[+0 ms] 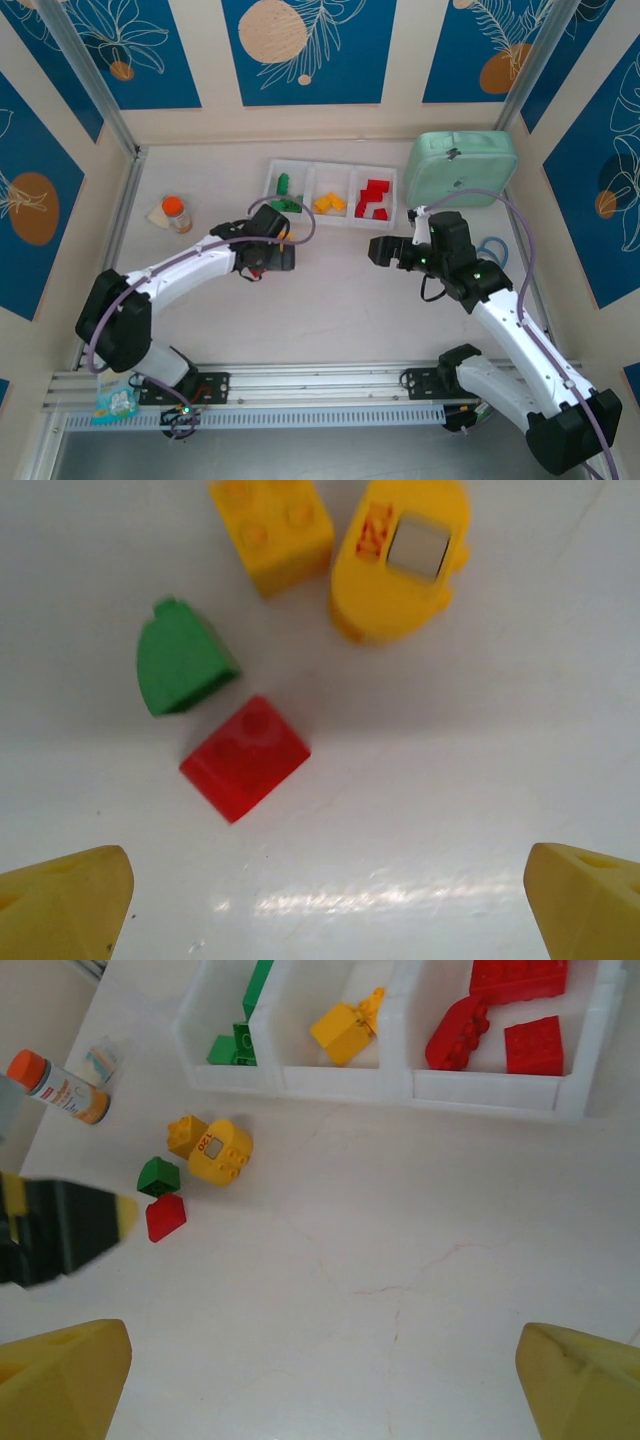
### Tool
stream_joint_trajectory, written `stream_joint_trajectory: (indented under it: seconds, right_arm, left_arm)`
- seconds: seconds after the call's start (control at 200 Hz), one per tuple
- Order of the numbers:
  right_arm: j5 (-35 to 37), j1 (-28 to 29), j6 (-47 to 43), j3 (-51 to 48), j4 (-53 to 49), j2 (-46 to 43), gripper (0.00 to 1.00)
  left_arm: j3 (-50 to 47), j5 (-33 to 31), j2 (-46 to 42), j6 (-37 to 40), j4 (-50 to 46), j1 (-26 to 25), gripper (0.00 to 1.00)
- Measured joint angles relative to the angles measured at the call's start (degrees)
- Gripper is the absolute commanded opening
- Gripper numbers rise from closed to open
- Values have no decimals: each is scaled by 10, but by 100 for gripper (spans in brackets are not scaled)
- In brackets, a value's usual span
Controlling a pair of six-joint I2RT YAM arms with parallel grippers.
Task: Sort the legos into containers by color
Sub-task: Pick up the lego from the center of the table.
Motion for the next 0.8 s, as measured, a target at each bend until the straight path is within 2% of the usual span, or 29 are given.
stream_joint_trajectory:
  seconds: [0.2,0.48,0.635,0.8]
  right_arm:
    - [-1,0,0,-5,2,-7,99]
    - [1,-2,0,-17,2,-17,99]
    - [2,-2,0,-19,3,-16,99]
    - [3,-2,0,-21,2,-16,99]
  left_arm:
    - [0,-1,46,56,-9,0,98]
    - [17,-12,95,99,-19,12,91]
    - [33,-12,122,112,-12,30,81]
    - [38,-7,140,121,3,57,74]
